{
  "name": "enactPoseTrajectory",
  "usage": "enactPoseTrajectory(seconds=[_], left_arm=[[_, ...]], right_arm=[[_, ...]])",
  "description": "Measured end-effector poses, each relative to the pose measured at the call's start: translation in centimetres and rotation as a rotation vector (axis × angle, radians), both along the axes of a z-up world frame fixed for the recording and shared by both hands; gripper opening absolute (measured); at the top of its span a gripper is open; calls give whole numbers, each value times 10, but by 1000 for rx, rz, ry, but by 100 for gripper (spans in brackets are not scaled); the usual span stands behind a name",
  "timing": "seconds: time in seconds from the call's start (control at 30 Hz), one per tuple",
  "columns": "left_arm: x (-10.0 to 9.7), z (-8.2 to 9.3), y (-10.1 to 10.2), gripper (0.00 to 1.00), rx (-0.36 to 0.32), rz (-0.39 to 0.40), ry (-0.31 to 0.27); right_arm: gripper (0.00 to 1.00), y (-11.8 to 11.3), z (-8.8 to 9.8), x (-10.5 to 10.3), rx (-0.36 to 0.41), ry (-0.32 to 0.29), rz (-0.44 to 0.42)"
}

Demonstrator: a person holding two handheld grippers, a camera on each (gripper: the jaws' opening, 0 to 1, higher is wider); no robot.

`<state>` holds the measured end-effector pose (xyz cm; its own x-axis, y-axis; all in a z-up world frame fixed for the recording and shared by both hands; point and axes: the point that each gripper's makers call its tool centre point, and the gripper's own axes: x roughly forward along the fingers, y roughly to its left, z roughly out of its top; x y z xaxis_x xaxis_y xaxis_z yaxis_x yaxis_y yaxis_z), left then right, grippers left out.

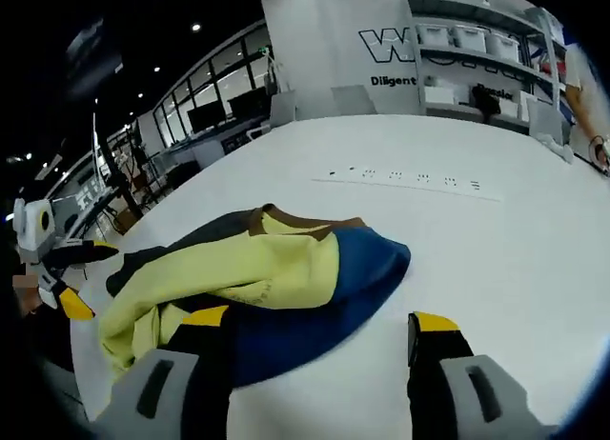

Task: Fold the garment on the visible template until the final outline fits inside the template.

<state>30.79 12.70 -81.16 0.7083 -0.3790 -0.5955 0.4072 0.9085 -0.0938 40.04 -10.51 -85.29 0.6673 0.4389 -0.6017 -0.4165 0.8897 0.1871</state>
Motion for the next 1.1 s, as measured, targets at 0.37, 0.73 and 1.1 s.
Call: enactPoseTrajectory(seconds=[0.37, 0.73, 1.1], left_arm=[[-23, -5, -48, 97, -61, -61, 46], [-52, -6, -98, 92, -106, -91, 67], [-72, -21, -133, 82, -48, -165, 100]], right_arm=[[68, 10, -4, -16, -47, -24, 19], [58, 15, -6, -28, -88, -57, 20], [44, 14, -13, -31, -143, -45, 5]])
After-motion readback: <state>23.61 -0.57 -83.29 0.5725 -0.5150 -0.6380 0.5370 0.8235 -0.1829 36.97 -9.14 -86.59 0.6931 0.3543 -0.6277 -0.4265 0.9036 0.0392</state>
